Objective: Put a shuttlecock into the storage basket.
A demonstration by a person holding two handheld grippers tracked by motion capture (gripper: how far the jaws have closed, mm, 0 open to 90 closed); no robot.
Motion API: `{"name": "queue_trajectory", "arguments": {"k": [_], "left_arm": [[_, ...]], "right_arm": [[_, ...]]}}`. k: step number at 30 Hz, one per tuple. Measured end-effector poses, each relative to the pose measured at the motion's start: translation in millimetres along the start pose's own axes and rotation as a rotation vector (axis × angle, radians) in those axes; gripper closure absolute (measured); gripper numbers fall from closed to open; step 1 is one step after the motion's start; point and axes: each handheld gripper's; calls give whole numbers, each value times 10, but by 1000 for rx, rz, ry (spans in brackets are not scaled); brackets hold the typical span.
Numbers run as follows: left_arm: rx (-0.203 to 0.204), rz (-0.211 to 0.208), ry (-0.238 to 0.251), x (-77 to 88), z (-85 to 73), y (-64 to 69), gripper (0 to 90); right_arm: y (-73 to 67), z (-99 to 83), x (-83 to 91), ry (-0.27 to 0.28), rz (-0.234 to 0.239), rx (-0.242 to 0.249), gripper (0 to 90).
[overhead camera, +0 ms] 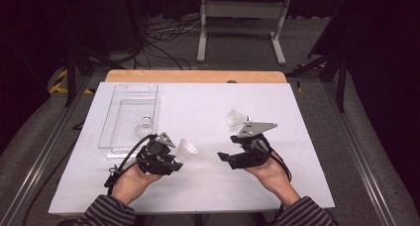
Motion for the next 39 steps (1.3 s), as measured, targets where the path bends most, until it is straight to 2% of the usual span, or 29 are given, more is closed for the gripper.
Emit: {"name": "queue_trajectory", "arguments": {"k": [16, 39], "left_arm": [[20, -8, 5, 51, -35, -35, 649], [25, 16, 22, 200, -73, -96, 650]], "right_arm": [[88, -214, 149, 50, -59, -1, 241], [220, -546, 297, 98, -125, -33, 196]]}}
Point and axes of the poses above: each handheld gripper's, and its own axes: x roughly backward along the jaws, z roughly out of its top, y roughly to its right, and after that the axes turned 3 degrees about x, right-handed
